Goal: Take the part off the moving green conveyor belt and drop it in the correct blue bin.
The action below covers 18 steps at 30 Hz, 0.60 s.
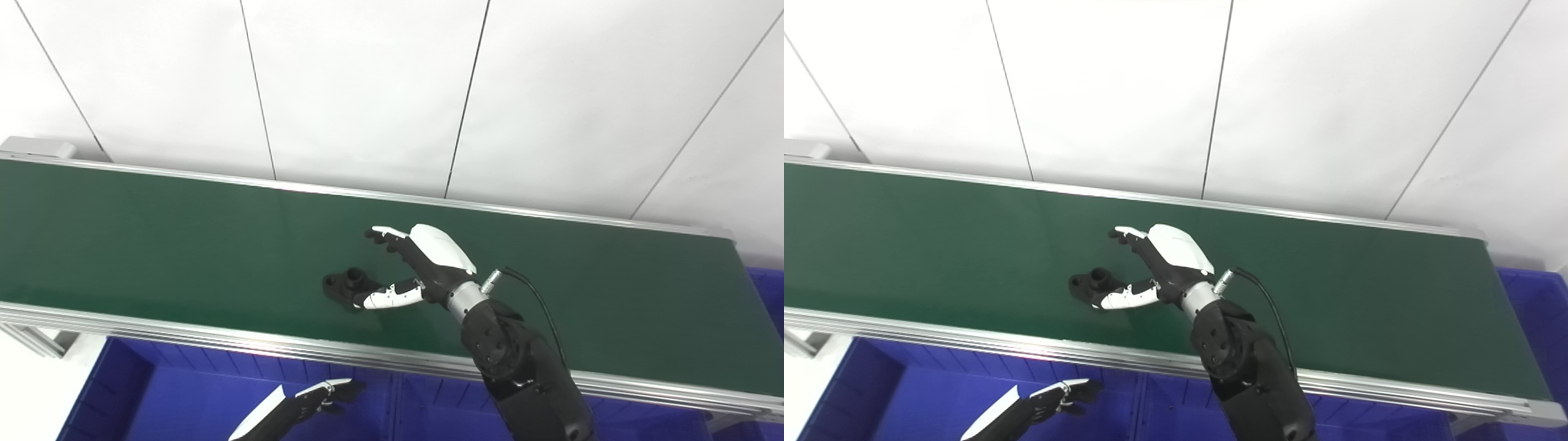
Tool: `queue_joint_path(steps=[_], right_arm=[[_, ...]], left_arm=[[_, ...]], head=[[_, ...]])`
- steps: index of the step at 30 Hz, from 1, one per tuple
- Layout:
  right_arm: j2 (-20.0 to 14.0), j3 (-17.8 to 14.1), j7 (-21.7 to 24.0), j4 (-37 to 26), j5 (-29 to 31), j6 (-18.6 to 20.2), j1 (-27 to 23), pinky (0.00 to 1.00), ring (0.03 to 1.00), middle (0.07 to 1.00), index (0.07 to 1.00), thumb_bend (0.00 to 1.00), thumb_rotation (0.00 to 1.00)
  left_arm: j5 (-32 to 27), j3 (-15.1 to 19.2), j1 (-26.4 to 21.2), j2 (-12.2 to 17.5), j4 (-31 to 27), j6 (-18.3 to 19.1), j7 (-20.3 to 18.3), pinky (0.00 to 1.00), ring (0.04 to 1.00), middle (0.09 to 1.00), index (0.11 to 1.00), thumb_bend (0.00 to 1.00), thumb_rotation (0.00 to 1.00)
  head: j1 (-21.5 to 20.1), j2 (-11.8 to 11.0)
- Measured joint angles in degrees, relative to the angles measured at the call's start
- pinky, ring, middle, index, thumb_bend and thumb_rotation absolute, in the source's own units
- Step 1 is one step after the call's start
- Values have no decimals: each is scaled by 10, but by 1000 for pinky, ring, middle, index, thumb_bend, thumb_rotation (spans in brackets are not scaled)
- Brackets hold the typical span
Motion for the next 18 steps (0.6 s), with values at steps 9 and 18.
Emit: queue_joint_path(steps=[9,18], right_arm=[[-1,20,-16,61,-5,-7,-7,767,841,869,866,785,284],[-17,41,-61,96,-28,-36,-21,528,614,680,773,702,21]], left_arm=[[0,0,3,2,-17,0,0,771,836,871,837,697,375],[-2,0,4,2,-29,3,-1,766,838,874,838,695,369]], head=[[4,6],[-1,18]])
